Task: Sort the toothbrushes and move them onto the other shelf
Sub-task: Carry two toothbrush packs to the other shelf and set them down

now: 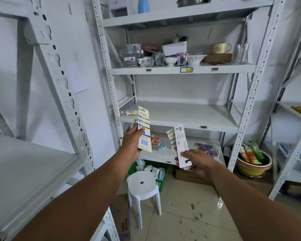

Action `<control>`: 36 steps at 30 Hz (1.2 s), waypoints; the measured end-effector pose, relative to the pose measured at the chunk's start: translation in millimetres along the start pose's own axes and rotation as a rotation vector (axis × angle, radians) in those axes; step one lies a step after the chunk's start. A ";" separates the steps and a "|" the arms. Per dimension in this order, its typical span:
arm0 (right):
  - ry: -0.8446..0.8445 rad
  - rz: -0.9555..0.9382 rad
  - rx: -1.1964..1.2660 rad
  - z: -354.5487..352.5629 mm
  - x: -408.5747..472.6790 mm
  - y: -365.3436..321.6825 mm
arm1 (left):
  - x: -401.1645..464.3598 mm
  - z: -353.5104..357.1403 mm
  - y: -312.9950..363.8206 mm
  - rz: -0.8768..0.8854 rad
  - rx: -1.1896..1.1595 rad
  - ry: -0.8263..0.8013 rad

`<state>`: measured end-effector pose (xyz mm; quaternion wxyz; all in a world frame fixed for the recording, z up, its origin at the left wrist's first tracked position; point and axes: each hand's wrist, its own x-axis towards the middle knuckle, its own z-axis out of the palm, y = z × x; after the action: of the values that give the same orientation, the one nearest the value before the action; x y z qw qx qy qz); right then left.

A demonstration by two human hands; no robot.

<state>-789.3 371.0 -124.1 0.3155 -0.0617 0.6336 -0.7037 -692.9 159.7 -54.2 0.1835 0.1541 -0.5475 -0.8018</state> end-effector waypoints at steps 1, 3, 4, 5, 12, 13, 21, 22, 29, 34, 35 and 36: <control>0.011 0.002 0.005 1.5 11.8 -0.8 | 13.4 -2.3 -0.1 -0.003 -0.012 -0.006; 0.034 0.011 0.022 5.8 35.3 -3.1 | 40.3 -5.9 0.2 -0.021 -0.015 -0.020; 0.042 0.014 0.024 8.4 46.4 -4.4 | 53.5 -7.6 0.2 -0.028 -0.013 -0.028; 0.046 0.012 0.025 11.3 57.2 -6.0 | 66.6 -9.2 -0.4 -0.032 -0.017 -0.034; 0.061 -0.029 0.065 19.6 126.3 -15.9 | 146.4 -17.3 -8.7 -0.052 -0.074 -0.022; 0.058 -0.033 0.076 18.6 135.8 -18.3 | 157.4 -16.8 -10.4 -0.056 -0.079 -0.024; 0.022 -0.040 0.140 -14.6 238.5 -46.3 | 260.6 7.8 -34.7 -0.064 -0.104 -0.024; 0.018 -0.036 0.146 -21.7 253.7 -50.7 | 276.1 13.3 -37.5 -0.064 -0.098 -0.026; -0.025 0.006 0.156 -80.5 350.3 -80.6 | 378.5 57.3 -53.2 -0.075 -0.072 -0.003; -0.026 0.020 0.190 -106.1 408.3 -98.5 | 437.3 73.0 -66.4 -0.095 -0.033 0.061; -0.024 0.027 0.190 -108.7 419.5 -100.9 | 446.8 74.1 -69.1 -0.102 -0.014 0.075; -0.017 0.033 0.182 -110.6 431.0 -102.8 | 456.7 74.6 -71.9 -0.107 0.010 0.093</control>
<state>-1222.6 240.0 -184.3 0.3367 -0.0282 0.5653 -0.7525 -1139.6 33.6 -116.2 0.1647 0.2211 -0.5335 -0.7996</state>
